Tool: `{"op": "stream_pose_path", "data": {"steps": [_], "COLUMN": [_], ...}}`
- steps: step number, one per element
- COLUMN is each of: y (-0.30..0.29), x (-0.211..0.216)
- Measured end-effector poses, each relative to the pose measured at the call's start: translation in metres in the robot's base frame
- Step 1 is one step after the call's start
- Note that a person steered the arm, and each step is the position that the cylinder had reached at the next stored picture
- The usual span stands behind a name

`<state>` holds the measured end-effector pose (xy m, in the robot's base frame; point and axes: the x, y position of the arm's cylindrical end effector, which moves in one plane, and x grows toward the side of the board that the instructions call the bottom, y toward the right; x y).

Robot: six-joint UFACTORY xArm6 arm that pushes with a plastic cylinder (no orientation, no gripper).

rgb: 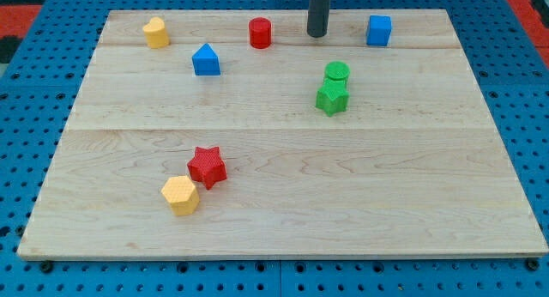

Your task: Move the green circle away from the green star

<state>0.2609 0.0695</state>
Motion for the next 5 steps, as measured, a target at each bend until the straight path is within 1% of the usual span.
{"op": "stream_pose_path", "data": {"steps": [1,2,3,4,5], "y": [0.041,0.077,0.055,0.020,0.010], "x": [0.032,0.042,0.060,0.082,0.103]}}
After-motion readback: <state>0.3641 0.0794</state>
